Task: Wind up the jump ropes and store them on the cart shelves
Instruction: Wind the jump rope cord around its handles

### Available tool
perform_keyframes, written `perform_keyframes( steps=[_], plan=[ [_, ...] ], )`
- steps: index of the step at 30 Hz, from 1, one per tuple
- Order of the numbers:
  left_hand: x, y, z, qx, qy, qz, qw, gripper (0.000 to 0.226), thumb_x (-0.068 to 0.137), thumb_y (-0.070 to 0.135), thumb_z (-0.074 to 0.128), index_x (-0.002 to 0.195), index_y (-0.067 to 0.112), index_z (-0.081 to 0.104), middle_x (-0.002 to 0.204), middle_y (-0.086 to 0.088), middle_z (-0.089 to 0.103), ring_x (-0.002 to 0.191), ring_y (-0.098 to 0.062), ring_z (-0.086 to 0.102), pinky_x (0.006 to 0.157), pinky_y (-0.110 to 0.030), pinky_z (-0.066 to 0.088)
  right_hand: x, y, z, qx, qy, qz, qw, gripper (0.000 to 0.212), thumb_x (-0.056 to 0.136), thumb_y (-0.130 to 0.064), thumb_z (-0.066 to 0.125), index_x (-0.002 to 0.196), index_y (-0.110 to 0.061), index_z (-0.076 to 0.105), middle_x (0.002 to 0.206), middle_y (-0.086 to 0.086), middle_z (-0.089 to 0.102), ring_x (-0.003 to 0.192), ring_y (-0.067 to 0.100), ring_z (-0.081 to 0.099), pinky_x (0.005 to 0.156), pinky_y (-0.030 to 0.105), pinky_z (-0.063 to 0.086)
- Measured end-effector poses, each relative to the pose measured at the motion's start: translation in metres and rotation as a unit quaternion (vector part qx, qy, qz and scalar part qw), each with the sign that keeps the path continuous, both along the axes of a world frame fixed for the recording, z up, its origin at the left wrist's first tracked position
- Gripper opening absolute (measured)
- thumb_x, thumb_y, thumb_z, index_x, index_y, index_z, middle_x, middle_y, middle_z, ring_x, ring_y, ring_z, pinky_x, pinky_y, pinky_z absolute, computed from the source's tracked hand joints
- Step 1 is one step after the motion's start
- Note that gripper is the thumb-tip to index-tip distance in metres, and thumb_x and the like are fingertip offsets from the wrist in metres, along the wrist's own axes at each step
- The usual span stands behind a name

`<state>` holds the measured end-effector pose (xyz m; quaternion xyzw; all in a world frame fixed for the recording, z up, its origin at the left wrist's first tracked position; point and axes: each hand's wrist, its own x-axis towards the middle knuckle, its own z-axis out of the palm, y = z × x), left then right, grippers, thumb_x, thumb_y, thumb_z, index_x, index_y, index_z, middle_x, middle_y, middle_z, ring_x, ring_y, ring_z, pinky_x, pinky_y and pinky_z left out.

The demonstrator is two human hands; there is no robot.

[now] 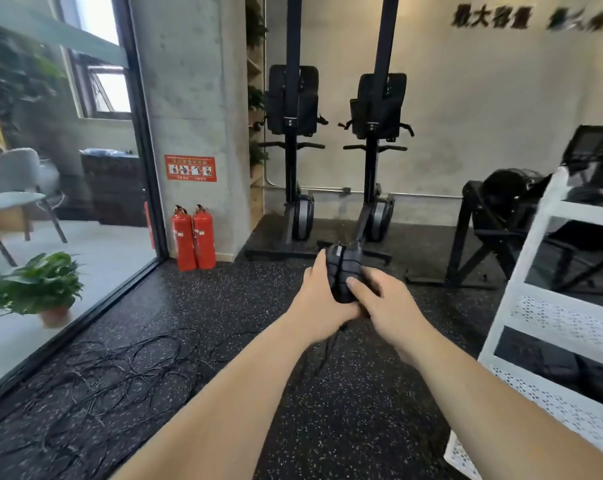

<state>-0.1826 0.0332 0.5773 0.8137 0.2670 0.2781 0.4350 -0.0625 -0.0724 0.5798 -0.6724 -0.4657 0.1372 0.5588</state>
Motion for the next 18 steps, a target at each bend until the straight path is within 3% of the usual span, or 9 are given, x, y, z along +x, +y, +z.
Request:
perform_keyframes(
  steps=[6,9,12,15,18],
  plan=[
    [-0.012,-0.029,-0.026,-0.028,-0.021,-0.017,0.999,0.127,0.083,0.029,0.086,0.169,0.041,-0.007,0.156,0.01,0.028,0.13,-0.011,0.048,0.107,-0.033,0.046,-0.017,-0.035,-0.021,-0.001,0.025,0.013,1.0,0.023,0.106,-0.025,0.065,0.126,-0.035,0.071,0.116,-0.017,0.078,0.11,0.005,0.073,0.096,0.034,0.061],
    [-0.017,-0.036,-0.052,-0.021,-0.004,-0.016,1.0,0.123,0.088,0.025,0.081,0.169,0.039,-0.009,0.161,0.01,0.025,0.126,-0.006,0.044,0.104,-0.028,0.044,-0.017,-0.038,-0.051,-0.024,-0.013,0.0,1.0,0.025,0.104,-0.031,0.067,0.129,-0.032,0.071,0.116,-0.016,0.078,0.108,0.004,0.072,0.099,0.042,0.059],
    [-0.022,-0.038,-0.08,-0.018,0.02,-0.018,0.999,0.119,0.092,0.018,0.077,0.169,0.039,-0.012,0.152,0.018,0.02,0.127,-0.001,0.041,0.101,-0.019,0.037,-0.013,-0.036,-0.082,-0.067,-0.052,0.003,0.996,0.022,0.103,-0.037,0.068,0.124,-0.035,0.072,0.113,-0.019,0.077,0.105,0.002,0.072,0.098,0.046,0.057],
    [-0.022,-0.033,-0.11,-0.006,0.05,-0.003,0.999,0.12,0.091,0.02,0.075,0.167,0.044,-0.015,0.159,0.016,0.018,0.14,-0.015,0.048,0.105,-0.03,0.045,-0.01,-0.031,-0.109,-0.087,-0.055,0.019,0.995,0.021,0.103,-0.036,0.068,0.124,-0.036,0.073,0.114,-0.021,0.077,0.108,0.001,0.071,0.1,0.047,0.056],
    [-0.021,-0.028,-0.133,-0.02,0.067,-0.002,0.998,0.119,0.093,0.018,0.074,0.166,0.045,-0.016,0.165,0.017,0.014,0.146,-0.016,0.044,0.102,-0.025,0.042,-0.009,-0.027,-0.128,-0.104,-0.055,0.025,0.993,0.021,0.103,-0.036,0.069,0.123,-0.037,0.073,0.115,-0.023,0.077,0.109,-0.001,0.071,0.1,0.045,0.056]
  ],
)
